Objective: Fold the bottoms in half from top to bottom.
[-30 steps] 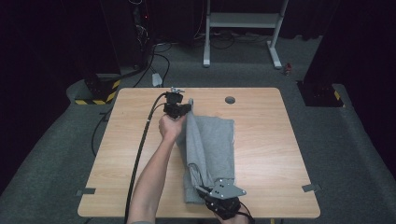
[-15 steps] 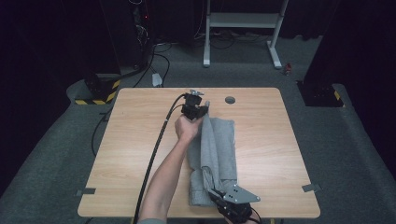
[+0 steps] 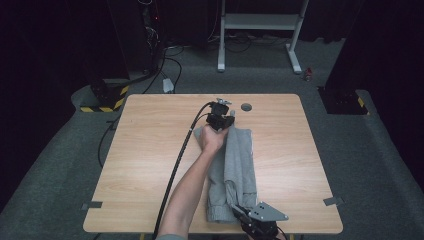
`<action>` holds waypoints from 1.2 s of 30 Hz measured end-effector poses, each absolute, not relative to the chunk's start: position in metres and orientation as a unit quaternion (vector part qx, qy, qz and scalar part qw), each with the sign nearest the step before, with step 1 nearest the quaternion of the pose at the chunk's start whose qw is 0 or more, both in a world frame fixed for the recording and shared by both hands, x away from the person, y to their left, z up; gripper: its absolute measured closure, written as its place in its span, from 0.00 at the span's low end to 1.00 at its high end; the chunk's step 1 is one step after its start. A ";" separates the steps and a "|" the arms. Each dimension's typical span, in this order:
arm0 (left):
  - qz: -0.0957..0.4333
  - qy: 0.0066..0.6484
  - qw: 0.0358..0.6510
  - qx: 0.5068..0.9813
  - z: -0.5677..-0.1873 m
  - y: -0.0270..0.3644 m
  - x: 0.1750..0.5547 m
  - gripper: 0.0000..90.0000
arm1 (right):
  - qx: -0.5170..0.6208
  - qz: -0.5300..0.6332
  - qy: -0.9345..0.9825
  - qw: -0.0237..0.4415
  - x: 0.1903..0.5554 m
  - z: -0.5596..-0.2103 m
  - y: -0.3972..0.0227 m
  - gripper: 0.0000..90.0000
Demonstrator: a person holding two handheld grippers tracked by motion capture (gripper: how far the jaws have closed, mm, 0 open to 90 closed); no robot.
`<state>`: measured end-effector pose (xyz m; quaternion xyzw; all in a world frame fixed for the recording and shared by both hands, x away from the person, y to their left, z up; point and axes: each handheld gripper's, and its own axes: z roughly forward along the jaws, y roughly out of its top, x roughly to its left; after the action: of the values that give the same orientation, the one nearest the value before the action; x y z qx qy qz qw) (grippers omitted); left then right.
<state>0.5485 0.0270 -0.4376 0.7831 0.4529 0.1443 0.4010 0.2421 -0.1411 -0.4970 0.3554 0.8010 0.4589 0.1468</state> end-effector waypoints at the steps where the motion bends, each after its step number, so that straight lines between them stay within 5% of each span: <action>1: 0.144 0.451 0.399 0.785 -0.438 0.026 0.549 0.97 | 0.357 0.459 0.800 0.148 0.242 -0.498 -0.143 0.91; 30: 0.125 0.449 0.362 0.807 -0.490 -0.005 0.553 0.95 | 0.385 0.444 0.797 0.140 0.243 -0.507 -0.163 0.87; 36: 0.126 0.445 0.378 0.802 -0.490 0.000 0.549 0.83 | 0.388 0.440 0.798 0.135 0.244 -0.506 -0.163 0.81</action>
<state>0.5494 -0.0003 -0.4898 0.8018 0.4450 0.1256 0.3785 0.2443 -0.1635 -0.5060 0.3879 0.7983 0.4404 0.1351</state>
